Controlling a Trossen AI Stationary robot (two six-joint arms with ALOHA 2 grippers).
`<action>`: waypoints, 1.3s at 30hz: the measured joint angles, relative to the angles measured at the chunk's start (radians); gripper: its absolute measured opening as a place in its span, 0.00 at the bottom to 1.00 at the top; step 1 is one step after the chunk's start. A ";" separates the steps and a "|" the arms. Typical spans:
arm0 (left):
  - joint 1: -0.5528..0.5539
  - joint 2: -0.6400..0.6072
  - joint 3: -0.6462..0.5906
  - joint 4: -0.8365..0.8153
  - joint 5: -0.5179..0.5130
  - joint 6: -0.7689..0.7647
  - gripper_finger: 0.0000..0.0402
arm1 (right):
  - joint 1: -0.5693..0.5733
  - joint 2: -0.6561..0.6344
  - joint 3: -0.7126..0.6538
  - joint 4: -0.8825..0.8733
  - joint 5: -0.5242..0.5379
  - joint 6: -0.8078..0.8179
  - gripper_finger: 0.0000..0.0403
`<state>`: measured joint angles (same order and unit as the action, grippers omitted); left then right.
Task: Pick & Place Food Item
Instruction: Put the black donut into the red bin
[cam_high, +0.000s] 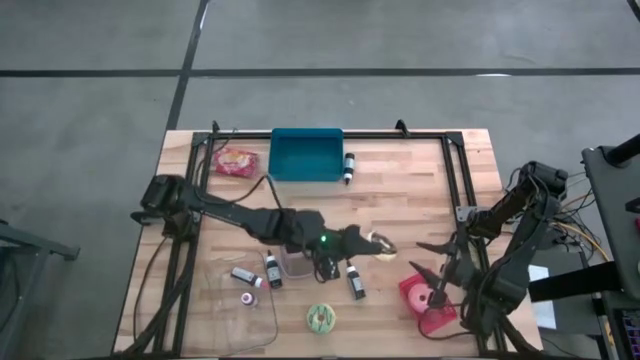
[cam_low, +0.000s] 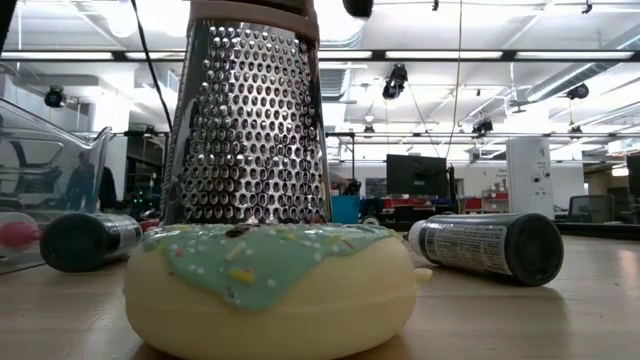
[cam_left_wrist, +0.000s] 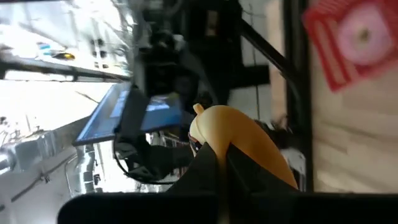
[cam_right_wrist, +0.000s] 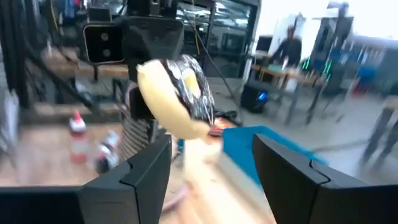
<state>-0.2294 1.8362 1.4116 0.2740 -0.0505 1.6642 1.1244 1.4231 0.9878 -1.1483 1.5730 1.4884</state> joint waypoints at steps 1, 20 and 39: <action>-0.007 0.000 -0.018 0.011 -0.025 0.020 0.01 | -0.002 0.004 -0.001 0.028 0.000 -0.086 0.54; -0.011 -0.001 -0.105 0.157 -0.114 0.050 0.01 | -0.118 0.021 0.022 0.449 -0.177 -0.895 0.46; -0.011 -0.001 -0.106 0.137 -0.119 0.026 0.01 | -0.248 0.021 0.106 0.449 -0.187 -1.105 0.47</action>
<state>-0.2409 1.8355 1.3056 0.4114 -0.1699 1.6901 0.8768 1.4441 1.0935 -0.6990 1.3861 0.3832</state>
